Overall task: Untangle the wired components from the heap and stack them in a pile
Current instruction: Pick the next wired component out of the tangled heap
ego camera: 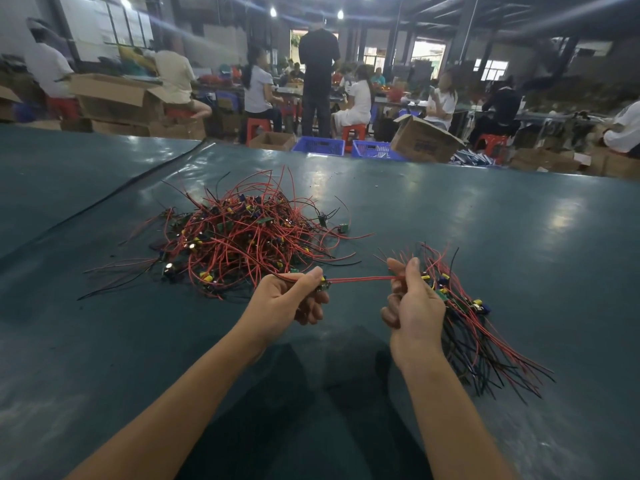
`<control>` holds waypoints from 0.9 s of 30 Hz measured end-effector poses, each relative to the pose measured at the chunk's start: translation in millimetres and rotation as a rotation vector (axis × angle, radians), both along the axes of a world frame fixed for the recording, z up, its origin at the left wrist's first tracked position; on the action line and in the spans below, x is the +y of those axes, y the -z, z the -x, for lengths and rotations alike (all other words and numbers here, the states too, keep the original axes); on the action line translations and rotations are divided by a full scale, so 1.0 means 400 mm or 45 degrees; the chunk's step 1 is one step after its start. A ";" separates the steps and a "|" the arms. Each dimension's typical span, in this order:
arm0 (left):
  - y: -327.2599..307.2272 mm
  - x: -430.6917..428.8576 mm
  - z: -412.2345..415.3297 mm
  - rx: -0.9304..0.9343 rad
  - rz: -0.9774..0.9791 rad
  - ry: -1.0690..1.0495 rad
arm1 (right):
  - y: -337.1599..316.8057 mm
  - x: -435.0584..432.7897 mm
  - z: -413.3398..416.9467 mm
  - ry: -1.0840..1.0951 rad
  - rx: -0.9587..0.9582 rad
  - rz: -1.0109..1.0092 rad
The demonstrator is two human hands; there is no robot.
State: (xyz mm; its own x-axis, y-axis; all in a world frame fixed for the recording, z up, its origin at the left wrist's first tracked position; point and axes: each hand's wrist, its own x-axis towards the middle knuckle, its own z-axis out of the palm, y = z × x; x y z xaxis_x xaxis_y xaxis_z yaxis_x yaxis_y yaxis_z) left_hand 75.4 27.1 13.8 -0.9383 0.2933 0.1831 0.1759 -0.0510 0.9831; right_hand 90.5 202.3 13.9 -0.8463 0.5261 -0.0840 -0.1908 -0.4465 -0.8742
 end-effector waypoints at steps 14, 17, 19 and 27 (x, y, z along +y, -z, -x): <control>0.059 0.021 -0.008 0.576 0.813 0.063 | 0.004 -0.079 -0.028 -0.356 -0.090 -0.622; 0.058 0.015 -0.005 0.573 0.923 0.107 | 0.010 -0.064 -0.021 -0.336 -0.090 -0.637; 0.057 0.012 -0.001 0.611 1.016 0.038 | 0.014 -0.044 -0.010 -0.220 -0.085 -0.739; 0.050 -0.039 0.039 0.762 1.068 -0.492 | 0.028 0.098 -0.013 0.176 -0.484 -1.610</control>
State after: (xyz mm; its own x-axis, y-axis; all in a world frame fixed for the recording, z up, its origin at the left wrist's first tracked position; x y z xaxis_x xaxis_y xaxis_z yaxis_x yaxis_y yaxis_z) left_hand 60.0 11.5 -6.3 -0.8196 0.2428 0.5189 0.4958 0.7544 0.4302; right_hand 95.6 241.3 2.8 -0.8126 0.4961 0.3060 0.1789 0.7119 -0.6791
